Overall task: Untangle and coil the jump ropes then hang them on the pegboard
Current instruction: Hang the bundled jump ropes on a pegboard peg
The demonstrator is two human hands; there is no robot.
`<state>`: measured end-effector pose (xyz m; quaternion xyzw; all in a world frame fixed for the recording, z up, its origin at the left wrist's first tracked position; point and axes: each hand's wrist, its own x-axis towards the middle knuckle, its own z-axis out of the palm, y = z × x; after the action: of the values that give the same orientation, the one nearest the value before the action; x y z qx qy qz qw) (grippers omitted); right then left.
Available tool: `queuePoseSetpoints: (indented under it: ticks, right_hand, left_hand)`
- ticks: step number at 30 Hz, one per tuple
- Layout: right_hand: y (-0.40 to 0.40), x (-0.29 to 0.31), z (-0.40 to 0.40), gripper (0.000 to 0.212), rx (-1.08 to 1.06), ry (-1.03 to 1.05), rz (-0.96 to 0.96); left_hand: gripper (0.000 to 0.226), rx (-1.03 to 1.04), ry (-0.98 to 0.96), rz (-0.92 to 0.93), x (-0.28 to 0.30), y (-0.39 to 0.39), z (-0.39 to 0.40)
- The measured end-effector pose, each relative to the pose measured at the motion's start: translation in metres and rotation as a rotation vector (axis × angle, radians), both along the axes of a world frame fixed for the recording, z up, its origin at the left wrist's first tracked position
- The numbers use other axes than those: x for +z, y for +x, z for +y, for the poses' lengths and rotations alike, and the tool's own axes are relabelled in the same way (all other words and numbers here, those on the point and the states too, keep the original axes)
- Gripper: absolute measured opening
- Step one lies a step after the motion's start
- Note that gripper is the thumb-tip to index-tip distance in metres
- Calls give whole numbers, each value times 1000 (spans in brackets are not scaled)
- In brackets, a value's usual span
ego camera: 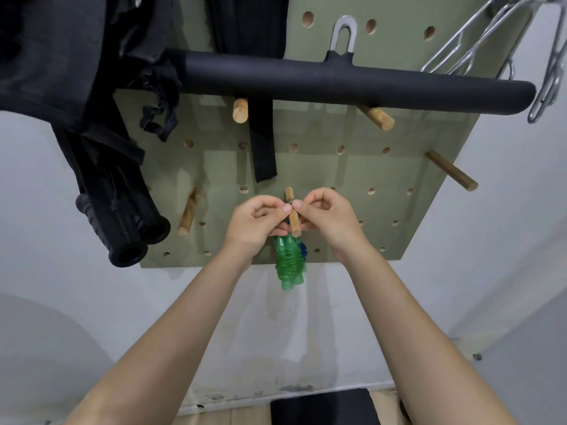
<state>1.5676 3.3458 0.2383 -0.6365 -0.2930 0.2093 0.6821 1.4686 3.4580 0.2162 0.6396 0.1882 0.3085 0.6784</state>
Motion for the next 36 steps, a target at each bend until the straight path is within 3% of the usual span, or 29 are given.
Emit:
queuePoseSetpoints:
  ticks: [12,15,17,19,22,27,33,36]
  right_hand:
    - [2,-21,-15,3,81,86,37]
    - [-17,-35,-43,4,8,-23,10]
    - [-33,-53,-70,4,-45,-127,-73]
    - [-55,-79,-102,4,-101,-248,-185]
    - [-100,-126,-153,4,-165,-406,-280]
    - [-201,-196,-225,13,-263,-471,-146]
    - [-309,-279,-289,11,-310,-546,149]
    - [-334,-326,-317,14,-343,-564,234]
  left_hand:
    - [8,155,129,101,-17,-7,-8]
    - [9,188,222,195,-30,-33,-23]
    - [10,186,386,281,-46,-59,-36]
    - [11,147,561,392,-69,-88,-51]
    - [10,17,664,492,-110,-133,-81]
    - [10,-209,528,494,-184,-203,-136]
    - [11,-316,233,564,-281,-278,-203]
    - [9,-374,191,601,-336,-297,-231]
